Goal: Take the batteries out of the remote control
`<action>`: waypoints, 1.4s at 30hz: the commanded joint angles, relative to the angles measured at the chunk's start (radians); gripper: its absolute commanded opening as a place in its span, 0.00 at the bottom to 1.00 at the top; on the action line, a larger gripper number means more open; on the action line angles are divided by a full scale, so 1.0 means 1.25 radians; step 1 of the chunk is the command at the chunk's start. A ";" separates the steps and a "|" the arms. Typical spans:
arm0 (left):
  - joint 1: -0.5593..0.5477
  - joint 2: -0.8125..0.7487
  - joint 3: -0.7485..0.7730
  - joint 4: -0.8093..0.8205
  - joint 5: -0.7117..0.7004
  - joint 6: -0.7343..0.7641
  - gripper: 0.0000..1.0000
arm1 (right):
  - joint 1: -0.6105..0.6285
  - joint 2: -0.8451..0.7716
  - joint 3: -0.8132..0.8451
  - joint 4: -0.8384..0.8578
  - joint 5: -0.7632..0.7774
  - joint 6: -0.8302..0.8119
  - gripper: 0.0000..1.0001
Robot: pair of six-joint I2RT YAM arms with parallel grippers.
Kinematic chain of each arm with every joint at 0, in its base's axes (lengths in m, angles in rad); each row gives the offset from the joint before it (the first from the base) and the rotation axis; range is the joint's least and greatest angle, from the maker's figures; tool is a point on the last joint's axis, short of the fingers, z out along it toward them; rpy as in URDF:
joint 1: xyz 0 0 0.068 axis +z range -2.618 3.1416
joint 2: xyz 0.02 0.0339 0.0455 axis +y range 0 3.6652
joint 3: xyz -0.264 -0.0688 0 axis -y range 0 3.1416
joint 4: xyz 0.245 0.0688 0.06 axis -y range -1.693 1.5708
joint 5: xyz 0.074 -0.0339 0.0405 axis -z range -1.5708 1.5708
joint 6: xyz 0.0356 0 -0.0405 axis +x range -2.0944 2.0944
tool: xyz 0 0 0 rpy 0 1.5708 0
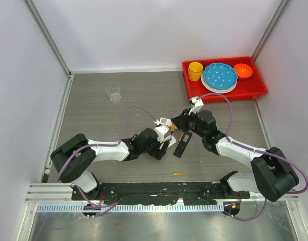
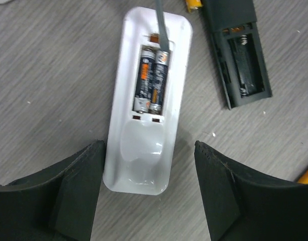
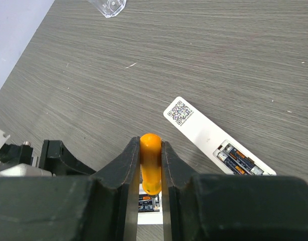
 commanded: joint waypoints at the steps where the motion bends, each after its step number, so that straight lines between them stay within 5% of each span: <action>1: -0.025 -0.017 -0.036 -0.074 0.032 -0.053 0.74 | -0.001 -0.024 0.014 0.034 0.012 -0.017 0.01; 11: -0.058 -0.007 -0.025 -0.140 -0.124 -0.104 0.73 | -0.001 -0.028 0.013 0.036 0.011 -0.018 0.01; 25: -0.088 -0.005 -0.010 -0.214 -0.184 -0.123 0.72 | -0.001 -0.013 0.013 0.050 0.007 -0.018 0.01; 28: -0.089 -0.001 -0.007 -0.201 -0.174 -0.114 0.64 | -0.001 -0.006 0.012 0.061 0.000 -0.017 0.01; 32: -0.089 0.004 -0.005 -0.191 -0.149 -0.104 0.37 | -0.001 -0.003 0.010 0.071 -0.001 -0.025 0.01; 42: -0.089 -0.007 -0.011 -0.185 -0.136 -0.101 0.28 | -0.001 0.030 -0.006 0.125 -0.018 -0.055 0.01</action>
